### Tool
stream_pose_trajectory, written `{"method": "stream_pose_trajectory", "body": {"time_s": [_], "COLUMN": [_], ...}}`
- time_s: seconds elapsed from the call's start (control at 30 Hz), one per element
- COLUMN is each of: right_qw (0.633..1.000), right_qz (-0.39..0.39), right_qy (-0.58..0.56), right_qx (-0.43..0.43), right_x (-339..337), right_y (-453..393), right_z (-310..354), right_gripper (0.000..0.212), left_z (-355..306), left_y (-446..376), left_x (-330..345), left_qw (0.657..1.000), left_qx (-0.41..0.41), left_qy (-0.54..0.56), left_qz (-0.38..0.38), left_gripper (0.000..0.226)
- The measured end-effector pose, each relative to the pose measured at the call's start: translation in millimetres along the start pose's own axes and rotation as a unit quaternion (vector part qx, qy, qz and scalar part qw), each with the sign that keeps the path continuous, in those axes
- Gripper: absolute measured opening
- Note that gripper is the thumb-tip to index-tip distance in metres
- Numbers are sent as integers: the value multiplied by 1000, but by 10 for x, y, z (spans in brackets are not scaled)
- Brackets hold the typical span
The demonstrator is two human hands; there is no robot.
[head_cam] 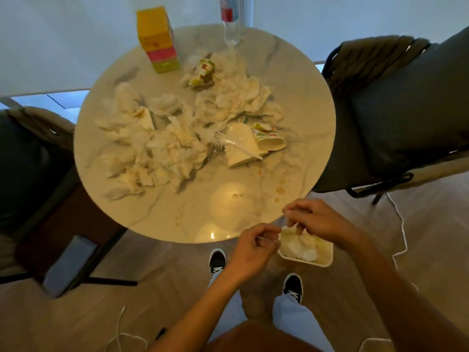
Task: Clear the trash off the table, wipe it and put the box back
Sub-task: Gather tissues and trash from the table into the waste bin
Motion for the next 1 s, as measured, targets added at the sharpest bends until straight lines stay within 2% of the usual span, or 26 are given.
{"method": "stream_pose_trajectory", "body": {"time_s": [0.1, 0.17, 0.3, 0.37, 0.47, 0.63, 0.77, 0.9, 1.0], "right_qw": [996, 986, 944, 933, 926, 917, 904, 886, 874], "right_qz": [-88, -166, -306, -331, -323, -355, -394, -447, -479], "right_qy": [-17, 25, 115, 141, 193, 173, 159, 118, 83], "right_qx": [-10, -22, -47, -19, 29, 65, 53, 33, 23], "right_x": [88, 182, 247, 209, 146, 55, -8, -89, -162], "right_y": [-287, -546, -962, -1133, -1362, -1487, -1429, -1274, -1123], "right_z": [399, 600, 908, 992, 1053, 1051, 1049, 1020, 944], "right_gripper": [17, 23, 50, 60, 67, 44, 36, 29, 26], "left_z": [-152, -250, -379, -426, -521, -761, -1035, -1159, -1117], "left_y": [30, 42, -9, -68, -175, -525, -962, -1501, -1745], "left_x": [-408, -690, -1212, -1444, -1685, -1784, -1678, -1518, -1447], "left_qw": [999, 997, 993, 992, 991, 988, 969, 916, 865], "left_qx": [31, 42, 58, 60, 64, 95, 167, 200, 205], "left_qy": [-3, 6, 5, -2, -16, -69, -160, -344, -459], "left_qz": [-40, -71, -101, -110, -119, -98, -84, -44, 0], "left_gripper": [27, 24, 20, 20, 20, 20, 26, 54, 56]}}
Point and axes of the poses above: each hand's wrist, its own y-axis away from the middle knuckle, its own x-axis out of the palm, z = x × y, the point moved 2 cm from there along -y, towards the middle knuckle, and after that the axes turned 10 degrees about y, right-handed, at the moved point
